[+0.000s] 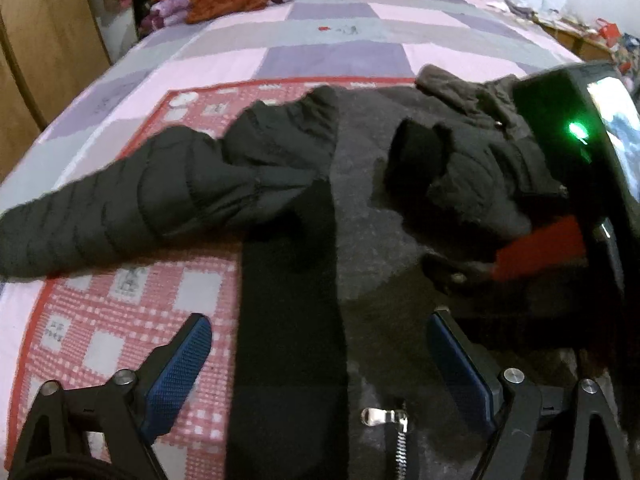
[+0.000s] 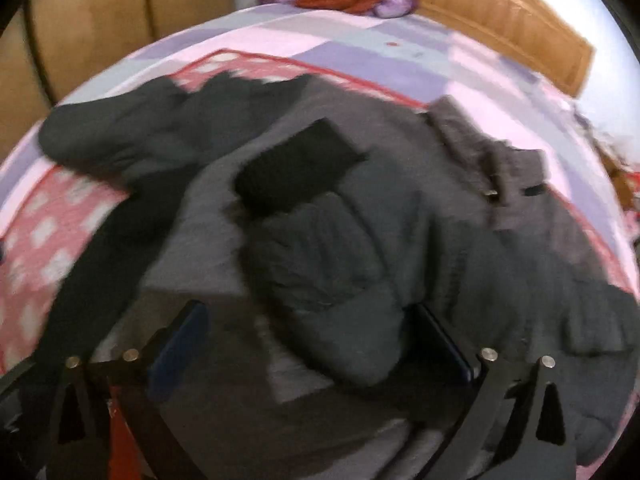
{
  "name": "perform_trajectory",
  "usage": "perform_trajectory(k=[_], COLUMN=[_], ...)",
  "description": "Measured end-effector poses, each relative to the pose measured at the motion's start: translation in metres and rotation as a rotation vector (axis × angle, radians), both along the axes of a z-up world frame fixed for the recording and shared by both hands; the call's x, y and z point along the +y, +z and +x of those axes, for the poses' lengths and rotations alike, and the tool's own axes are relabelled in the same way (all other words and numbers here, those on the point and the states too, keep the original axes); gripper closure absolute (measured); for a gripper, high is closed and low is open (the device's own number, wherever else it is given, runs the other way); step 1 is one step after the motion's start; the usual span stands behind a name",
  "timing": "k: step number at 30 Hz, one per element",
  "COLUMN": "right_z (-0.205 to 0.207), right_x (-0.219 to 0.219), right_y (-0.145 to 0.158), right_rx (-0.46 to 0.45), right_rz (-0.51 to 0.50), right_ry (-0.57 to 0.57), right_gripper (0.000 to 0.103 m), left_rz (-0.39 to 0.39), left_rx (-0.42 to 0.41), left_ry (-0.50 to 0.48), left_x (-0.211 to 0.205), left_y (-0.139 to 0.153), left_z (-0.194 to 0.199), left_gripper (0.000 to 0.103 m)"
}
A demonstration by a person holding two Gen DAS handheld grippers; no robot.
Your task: Fold large clothes
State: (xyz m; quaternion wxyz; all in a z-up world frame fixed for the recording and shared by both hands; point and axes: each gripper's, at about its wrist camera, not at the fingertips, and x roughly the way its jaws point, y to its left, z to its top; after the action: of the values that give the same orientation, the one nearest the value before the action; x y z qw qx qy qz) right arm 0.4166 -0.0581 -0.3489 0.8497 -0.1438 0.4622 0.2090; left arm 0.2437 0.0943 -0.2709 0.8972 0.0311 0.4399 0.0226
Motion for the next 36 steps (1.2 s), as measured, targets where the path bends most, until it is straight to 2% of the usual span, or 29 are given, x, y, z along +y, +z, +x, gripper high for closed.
perform_trajectory(k=[3, 5, 11, 13, 15, 17, 18, 22, 24, 26, 28, 29, 30, 33, 36], right_z=[-0.02, -0.04, -0.066, -0.065, -0.061, -0.063, -0.062, -0.063, -0.08, -0.094, -0.095, -0.095, -0.093, -0.081, -0.076], right_x=[-0.006, -0.023, -0.099, -0.122, -0.14, -0.154, -0.157, -0.151, -0.151, -0.163, -0.18, -0.19, -0.201, -0.232, -0.243], right_y=[0.014, 0.023, 0.014, -0.001, -0.024, -0.033, -0.034, -0.029, -0.01, 0.017, 0.033, 0.04, 0.045, 0.054, 0.06], right_rx=[-0.084, -0.146, -0.19, -0.154, -0.059, -0.025, -0.009, 0.0, -0.115, -0.225, -0.269, -0.298, -0.321, -0.333, -0.358], right_rz=[0.046, 0.082, -0.079, -0.166, -0.217, -0.105, -0.081, -0.105, -0.116, -0.064, -0.057, -0.064, -0.059, -0.049, -0.042], right_ry=[-0.034, -0.094, -0.379, -0.464, -0.504, -0.508, -0.51, -0.456, -0.418, -0.438, -0.482, -0.508, -0.532, -0.568, -0.553], right_gripper=[0.0, 0.0, 0.0, 0.0, 0.0, 0.0, 0.0, 0.0, 0.005, 0.005, 0.005, 0.005, 0.005, 0.005, 0.005], left_rz=[-0.02, -0.016, -0.028, -0.036, -0.033, -0.045, -0.052, -0.037, 0.023, 0.059, 0.005, -0.026, -0.022, 0.061, 0.062], left_rx=[-0.012, -0.019, -0.035, -0.054, -0.075, -0.086, -0.088, -0.07, -0.004, 0.075, 0.102, 0.102, 0.093, 0.037, 0.012], left_ry=[-0.003, -0.001, -0.042, -0.074, -0.115, -0.15, -0.167, -0.224, -0.195, -0.103, -0.021, 0.006, 0.008, -0.019, 0.026], left_x=[0.001, 0.0, -0.02, -0.037, -0.058, -0.078, -0.087, -0.122, -0.125, -0.103, -0.072, -0.057, -0.053, -0.057, -0.054], left_y=[0.004, 0.006, 0.009, 0.011, 0.011, 0.01, 0.009, -0.007, -0.031, -0.058, -0.071, -0.073, -0.073, -0.066, -0.061], left_z=[0.0, 0.002, 0.022, 0.039, 0.061, 0.084, 0.096, 0.133, 0.154, 0.169, 0.173, 0.171, 0.169, 0.159, 0.155], left_gripper=[0.013, 0.013, 0.013, 0.013, 0.013, 0.013, 0.013, 0.013, 0.013, 0.013, 0.009, 0.008, 0.008, 0.008, 0.008])
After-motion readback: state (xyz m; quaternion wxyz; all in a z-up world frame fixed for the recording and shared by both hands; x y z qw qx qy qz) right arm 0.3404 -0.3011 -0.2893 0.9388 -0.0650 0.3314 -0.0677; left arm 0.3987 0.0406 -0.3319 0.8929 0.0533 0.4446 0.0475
